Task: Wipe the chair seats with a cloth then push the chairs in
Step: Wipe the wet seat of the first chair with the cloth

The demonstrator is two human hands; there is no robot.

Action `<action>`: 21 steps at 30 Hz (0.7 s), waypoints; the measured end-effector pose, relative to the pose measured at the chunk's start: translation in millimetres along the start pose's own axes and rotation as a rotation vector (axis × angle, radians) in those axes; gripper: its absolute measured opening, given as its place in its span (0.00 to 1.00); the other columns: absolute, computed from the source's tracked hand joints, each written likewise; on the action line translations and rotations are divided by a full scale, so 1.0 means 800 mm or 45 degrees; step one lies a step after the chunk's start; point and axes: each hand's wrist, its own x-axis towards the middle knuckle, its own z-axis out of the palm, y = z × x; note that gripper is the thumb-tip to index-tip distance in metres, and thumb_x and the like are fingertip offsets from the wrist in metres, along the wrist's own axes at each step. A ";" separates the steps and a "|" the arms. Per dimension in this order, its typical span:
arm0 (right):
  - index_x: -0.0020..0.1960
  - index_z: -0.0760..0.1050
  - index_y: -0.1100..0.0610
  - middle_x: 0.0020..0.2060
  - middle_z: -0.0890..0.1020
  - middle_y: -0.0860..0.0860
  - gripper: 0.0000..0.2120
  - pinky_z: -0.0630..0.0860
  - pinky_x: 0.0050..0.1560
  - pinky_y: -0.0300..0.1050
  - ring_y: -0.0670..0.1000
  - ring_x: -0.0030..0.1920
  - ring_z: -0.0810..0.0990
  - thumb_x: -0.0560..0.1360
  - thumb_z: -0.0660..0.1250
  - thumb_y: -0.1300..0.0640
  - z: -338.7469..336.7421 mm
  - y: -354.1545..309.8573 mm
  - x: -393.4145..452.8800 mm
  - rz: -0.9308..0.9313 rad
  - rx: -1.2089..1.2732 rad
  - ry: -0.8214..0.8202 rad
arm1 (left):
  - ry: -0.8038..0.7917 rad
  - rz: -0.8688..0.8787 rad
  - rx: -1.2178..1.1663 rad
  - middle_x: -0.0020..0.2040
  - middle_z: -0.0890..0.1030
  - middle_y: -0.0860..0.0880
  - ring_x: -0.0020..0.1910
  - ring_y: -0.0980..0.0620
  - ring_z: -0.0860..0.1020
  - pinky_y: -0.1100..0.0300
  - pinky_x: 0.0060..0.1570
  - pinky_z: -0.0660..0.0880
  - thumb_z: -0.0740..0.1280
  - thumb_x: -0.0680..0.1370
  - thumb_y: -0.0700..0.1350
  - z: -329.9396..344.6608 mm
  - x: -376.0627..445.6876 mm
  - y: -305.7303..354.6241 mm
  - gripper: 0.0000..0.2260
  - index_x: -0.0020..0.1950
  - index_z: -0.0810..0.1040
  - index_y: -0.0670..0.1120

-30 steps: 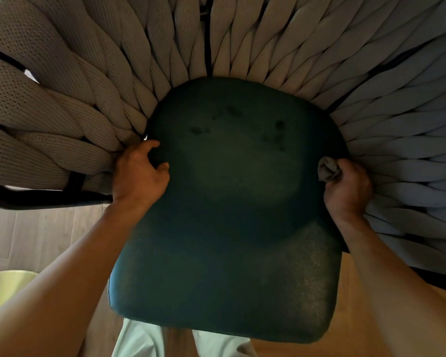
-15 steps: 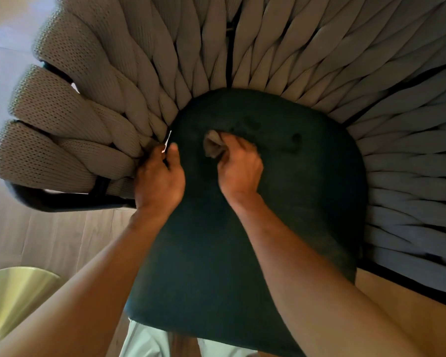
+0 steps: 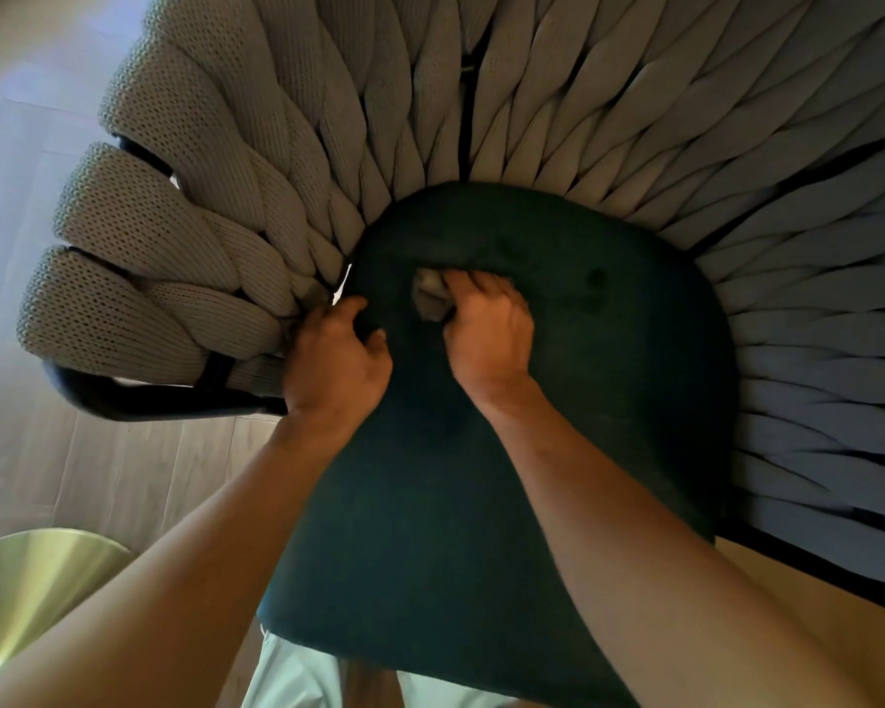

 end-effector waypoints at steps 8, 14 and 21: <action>0.45 0.80 0.57 0.37 0.81 0.58 0.12 0.76 0.36 0.51 0.63 0.37 0.79 0.65 0.62 0.61 -0.071 0.157 -0.043 0.157 -0.292 -0.009 | 0.054 0.069 -0.022 0.63 0.72 0.39 0.63 0.38 0.71 0.49 0.61 0.70 0.69 0.73 0.42 0.008 0.002 0.001 0.20 0.65 0.74 0.40; 0.47 0.77 0.62 0.40 0.79 0.64 0.12 0.76 0.36 0.57 0.66 0.39 0.77 0.65 0.68 0.70 -0.114 0.246 -0.064 0.405 -0.407 -0.091 | 0.025 0.097 -0.067 0.63 0.72 0.40 0.63 0.40 0.70 0.51 0.61 0.68 0.70 0.73 0.41 0.004 0.006 -0.002 0.24 0.69 0.71 0.44; 0.52 0.79 0.62 0.44 0.80 0.65 0.10 0.72 0.41 0.53 0.67 0.45 0.78 0.71 0.66 0.68 -0.120 0.255 -0.065 0.644 -0.277 0.050 | 0.057 0.058 -0.136 0.59 0.75 0.41 0.57 0.41 0.75 0.53 0.57 0.72 0.72 0.71 0.41 0.004 0.011 0.000 0.23 0.66 0.76 0.46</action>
